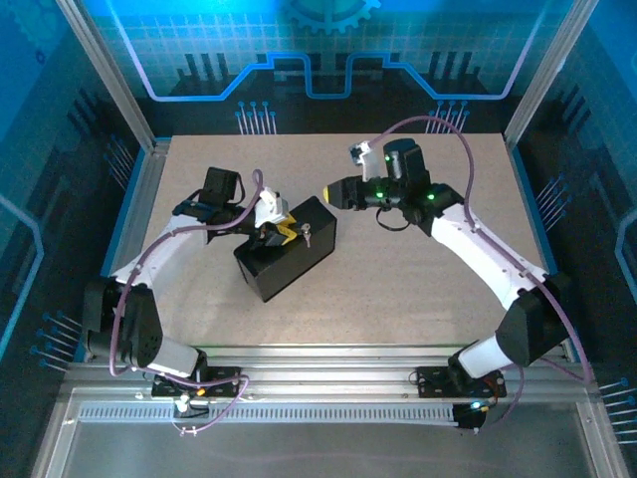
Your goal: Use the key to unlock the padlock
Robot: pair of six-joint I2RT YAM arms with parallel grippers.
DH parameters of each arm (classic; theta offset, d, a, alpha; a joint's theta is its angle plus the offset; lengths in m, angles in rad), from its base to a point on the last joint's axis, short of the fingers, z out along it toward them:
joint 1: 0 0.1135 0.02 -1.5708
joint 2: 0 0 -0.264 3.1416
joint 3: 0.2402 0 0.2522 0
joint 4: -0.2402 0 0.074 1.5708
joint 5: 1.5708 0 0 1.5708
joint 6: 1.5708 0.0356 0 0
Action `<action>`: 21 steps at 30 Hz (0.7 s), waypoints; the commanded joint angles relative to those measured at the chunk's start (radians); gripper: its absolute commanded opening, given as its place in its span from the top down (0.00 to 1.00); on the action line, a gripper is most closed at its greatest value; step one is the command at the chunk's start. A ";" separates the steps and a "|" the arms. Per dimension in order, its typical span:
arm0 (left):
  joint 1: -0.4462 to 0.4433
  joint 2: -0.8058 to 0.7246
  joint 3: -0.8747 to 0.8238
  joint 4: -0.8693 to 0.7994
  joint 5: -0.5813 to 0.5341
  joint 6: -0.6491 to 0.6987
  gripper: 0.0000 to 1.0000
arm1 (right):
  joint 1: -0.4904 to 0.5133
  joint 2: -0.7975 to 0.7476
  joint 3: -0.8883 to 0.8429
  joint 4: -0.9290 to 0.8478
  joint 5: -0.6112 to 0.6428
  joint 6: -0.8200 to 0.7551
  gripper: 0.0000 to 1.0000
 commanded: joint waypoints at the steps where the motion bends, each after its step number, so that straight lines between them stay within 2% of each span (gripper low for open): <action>1: -0.006 0.016 0.036 -0.121 0.087 0.085 1.00 | 0.016 0.048 -0.002 -0.180 -0.166 -0.544 0.55; 3: -0.006 0.025 0.044 -0.128 0.098 0.088 1.00 | 0.005 0.044 -0.082 -0.064 -0.200 -0.671 0.55; 6: -0.006 0.037 0.059 -0.140 0.106 0.091 1.00 | -0.011 0.022 -0.184 0.157 -0.258 -0.733 0.57; 9: -0.005 0.049 0.081 -0.182 0.111 0.116 1.00 | -0.012 0.031 -0.232 0.282 -0.312 -0.849 0.61; 12: -0.003 0.065 0.092 -0.213 0.114 0.139 1.00 | -0.004 0.074 -0.213 0.294 -0.342 -0.945 0.67; 17: 0.005 0.073 0.090 -0.212 0.118 0.140 1.00 | 0.039 0.131 -0.199 0.321 -0.259 -1.032 0.65; 21: 0.012 0.069 0.086 -0.203 0.120 0.135 1.00 | 0.055 0.149 -0.191 0.305 -0.243 -1.070 0.65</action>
